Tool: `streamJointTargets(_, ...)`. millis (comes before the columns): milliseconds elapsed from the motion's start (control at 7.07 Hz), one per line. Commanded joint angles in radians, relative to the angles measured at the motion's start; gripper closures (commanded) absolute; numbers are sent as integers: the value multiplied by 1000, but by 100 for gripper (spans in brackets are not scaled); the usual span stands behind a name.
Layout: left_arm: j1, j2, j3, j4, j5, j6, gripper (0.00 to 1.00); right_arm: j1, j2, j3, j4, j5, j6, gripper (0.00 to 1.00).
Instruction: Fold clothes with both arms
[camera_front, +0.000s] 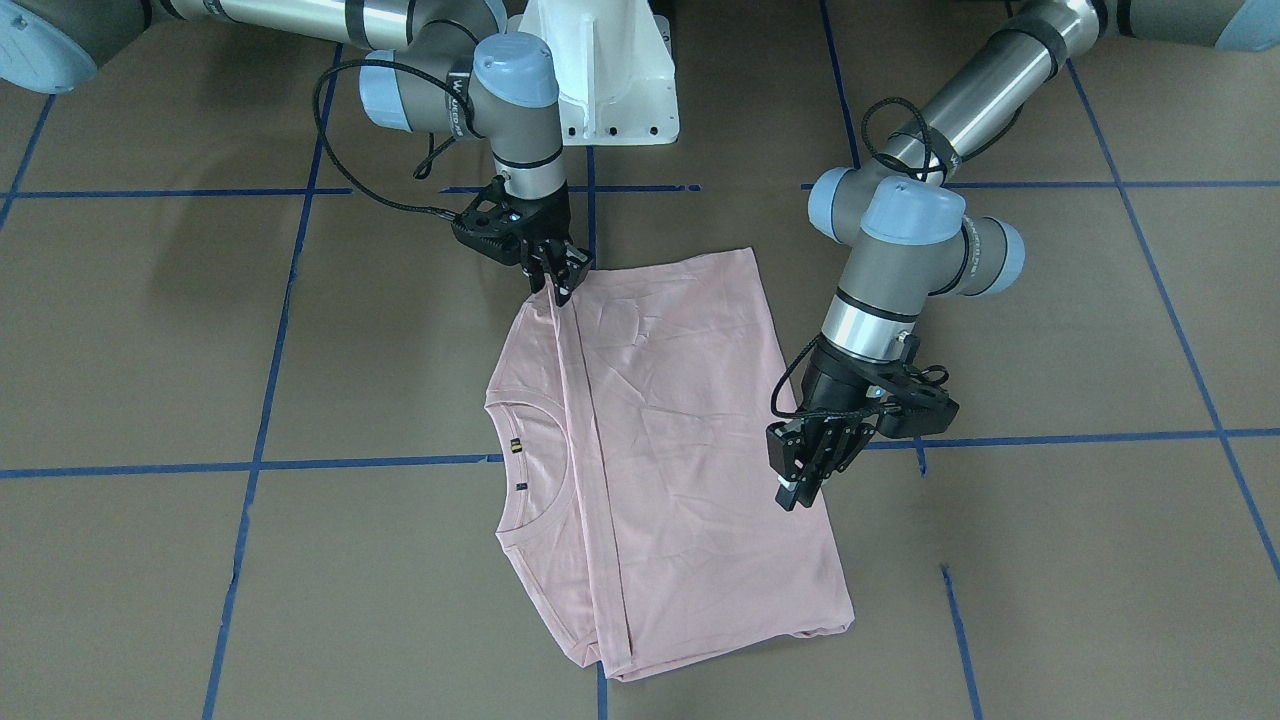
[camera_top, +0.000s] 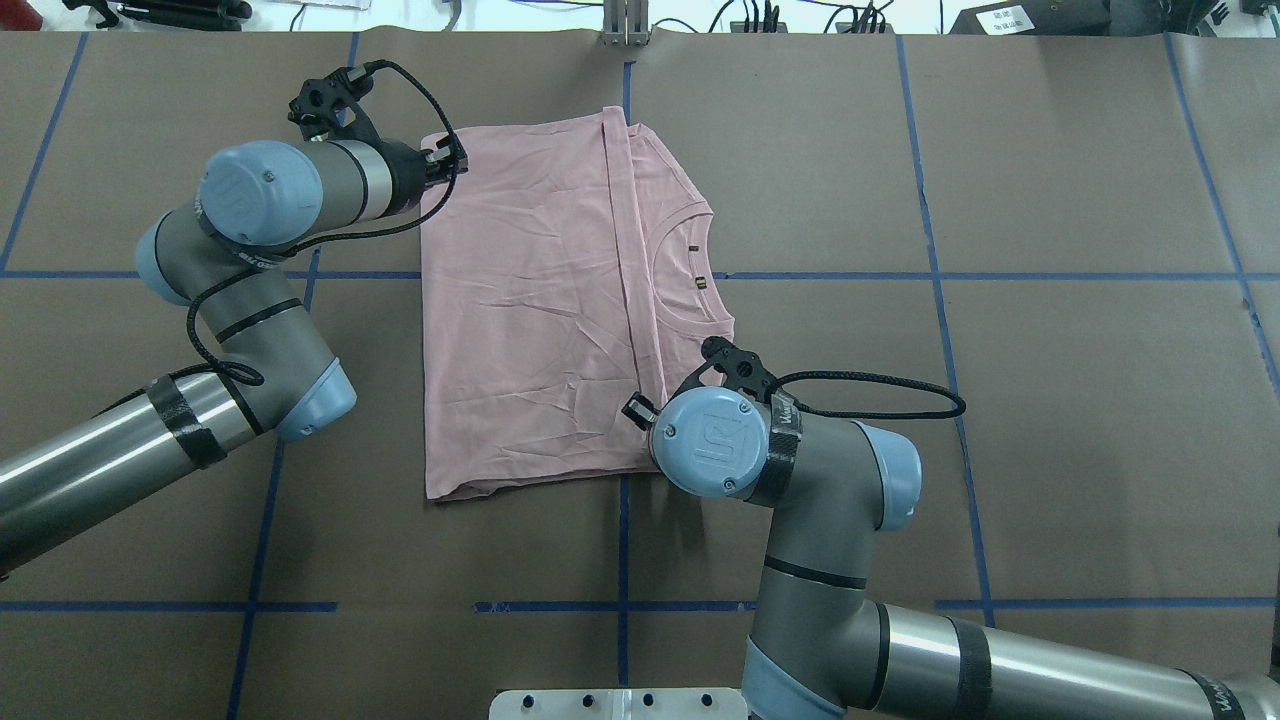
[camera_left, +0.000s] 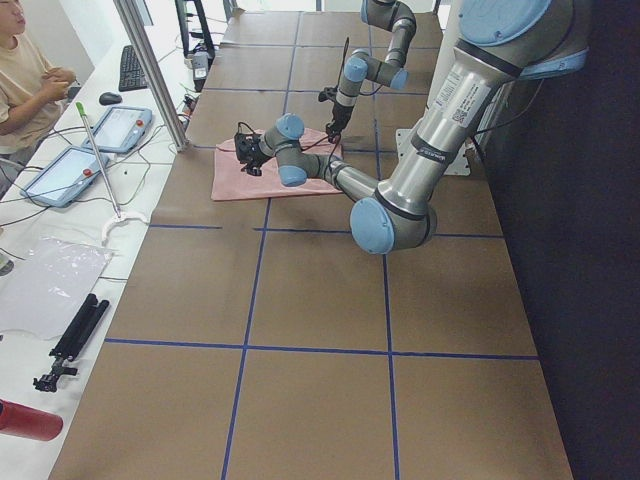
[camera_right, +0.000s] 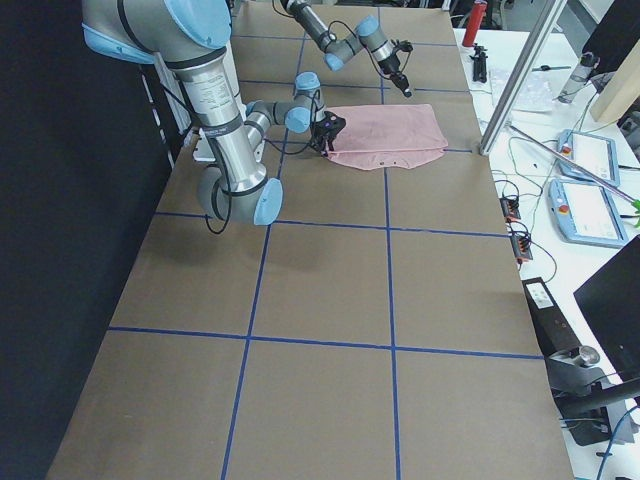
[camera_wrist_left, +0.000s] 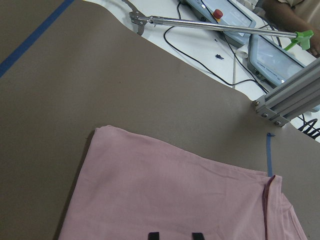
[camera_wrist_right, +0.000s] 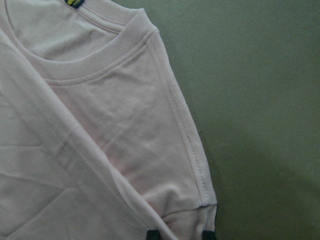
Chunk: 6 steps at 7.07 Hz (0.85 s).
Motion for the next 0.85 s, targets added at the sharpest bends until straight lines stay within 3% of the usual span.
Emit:
streamJointTargets(0, 0, 0, -2, 0, 0, 0, 67, 1, 1, 7, 8, 2, 0, 100)
streamJointTargets(566, 3, 0, -9, 0, 0, -1, 67, 1, 0, 10, 8, 2, -1, 100)
streamJointTargets(707, 9, 0, -10, 0, 0, -2, 67, 1, 0, 8, 8, 2, -1, 95)
